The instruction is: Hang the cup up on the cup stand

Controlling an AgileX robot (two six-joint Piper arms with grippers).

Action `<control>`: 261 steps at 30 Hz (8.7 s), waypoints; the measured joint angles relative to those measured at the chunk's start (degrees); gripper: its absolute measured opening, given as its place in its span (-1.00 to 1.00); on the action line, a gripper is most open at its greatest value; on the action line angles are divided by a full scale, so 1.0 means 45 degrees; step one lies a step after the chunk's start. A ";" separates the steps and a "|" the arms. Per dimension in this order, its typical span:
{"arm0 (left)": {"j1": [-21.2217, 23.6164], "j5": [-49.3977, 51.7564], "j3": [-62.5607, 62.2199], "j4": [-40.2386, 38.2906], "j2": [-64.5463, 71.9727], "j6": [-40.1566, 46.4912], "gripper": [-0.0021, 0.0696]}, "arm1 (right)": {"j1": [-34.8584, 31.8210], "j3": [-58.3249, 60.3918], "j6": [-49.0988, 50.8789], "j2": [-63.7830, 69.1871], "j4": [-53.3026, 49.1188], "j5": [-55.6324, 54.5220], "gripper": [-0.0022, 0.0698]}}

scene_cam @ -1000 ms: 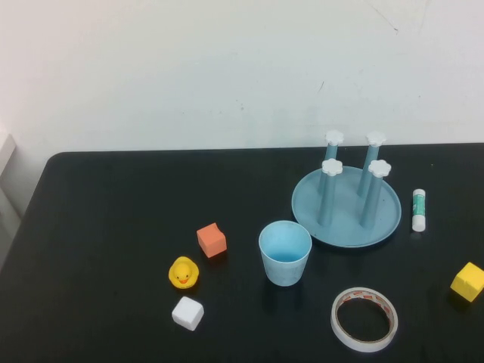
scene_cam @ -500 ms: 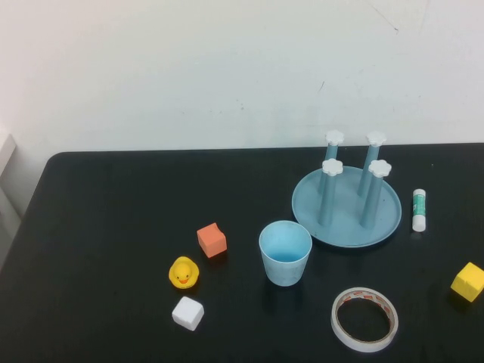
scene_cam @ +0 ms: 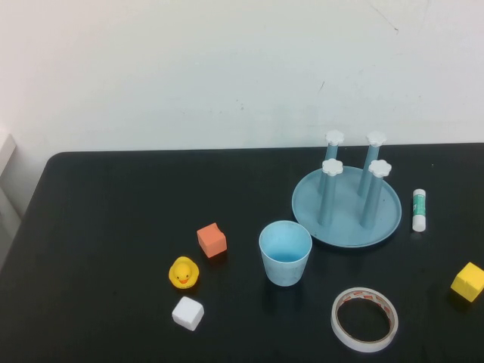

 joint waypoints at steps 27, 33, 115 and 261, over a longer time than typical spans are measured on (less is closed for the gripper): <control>0.0000 -0.7730 0.0023 0.0377 0.0000 0.0207 -0.95 | 0.0000 0.0118 0.0309 0.0000 0.0042 -0.7152 -0.94; 0.0000 -0.8317 0.0023 0.0402 0.0000 0.0077 -0.95 | 0.0000 0.0118 0.2085 0.0000 0.0659 -0.8637 -0.94; 0.0000 -0.4261 -0.2284 0.1033 0.2405 -0.1836 -0.95 | 0.5471 -1.7275 -1.2505 2.5671 1.0860 0.2014 0.19; 0.0000 -0.8061 -0.2600 1.0113 0.2405 -3.0311 0.62 | 1.2371 -2.0099 -2.2150 2.3519 1.7394 0.3945 0.09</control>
